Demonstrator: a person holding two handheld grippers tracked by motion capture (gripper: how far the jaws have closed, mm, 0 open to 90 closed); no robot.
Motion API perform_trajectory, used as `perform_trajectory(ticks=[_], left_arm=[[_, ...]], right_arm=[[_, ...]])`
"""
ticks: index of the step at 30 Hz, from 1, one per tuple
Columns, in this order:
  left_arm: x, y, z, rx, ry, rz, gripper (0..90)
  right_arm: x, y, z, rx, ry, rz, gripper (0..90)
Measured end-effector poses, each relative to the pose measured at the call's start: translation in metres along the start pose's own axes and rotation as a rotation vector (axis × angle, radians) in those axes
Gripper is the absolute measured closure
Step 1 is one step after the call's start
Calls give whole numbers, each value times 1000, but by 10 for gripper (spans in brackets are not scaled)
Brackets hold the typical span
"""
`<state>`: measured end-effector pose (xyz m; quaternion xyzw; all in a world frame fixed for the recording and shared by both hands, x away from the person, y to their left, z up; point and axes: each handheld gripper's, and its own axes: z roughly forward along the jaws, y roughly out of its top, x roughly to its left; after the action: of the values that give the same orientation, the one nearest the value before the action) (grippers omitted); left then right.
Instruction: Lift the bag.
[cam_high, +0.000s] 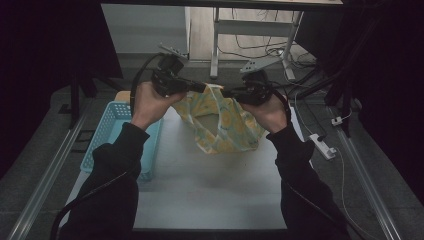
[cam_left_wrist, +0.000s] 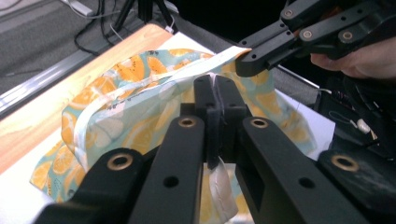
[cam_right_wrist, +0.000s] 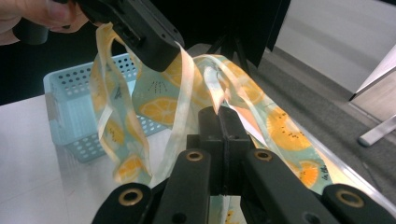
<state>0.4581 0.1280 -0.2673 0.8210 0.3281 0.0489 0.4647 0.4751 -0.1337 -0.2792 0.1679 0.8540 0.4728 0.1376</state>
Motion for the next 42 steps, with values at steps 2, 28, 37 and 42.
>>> perform_trajectory(ticks=[2, 28, 37, 42], left_arm=[[-1, 4, -4, -8, 5, 5, 891], [-6, 14, -5, -62, 87, 41, 884], [9, -12, 24, -29, 63, 15, 881], [16, -28, 38, -9, 59, 2, 880]], right_arm=[[1, 5, -3, -3, -11, -9, 900], [1, 15, -8, -14, -45, -22, 897], [-7, -10, 15, 20, -23, 22, 894], [-8, -22, 26, 33, -10, 49, 879]])
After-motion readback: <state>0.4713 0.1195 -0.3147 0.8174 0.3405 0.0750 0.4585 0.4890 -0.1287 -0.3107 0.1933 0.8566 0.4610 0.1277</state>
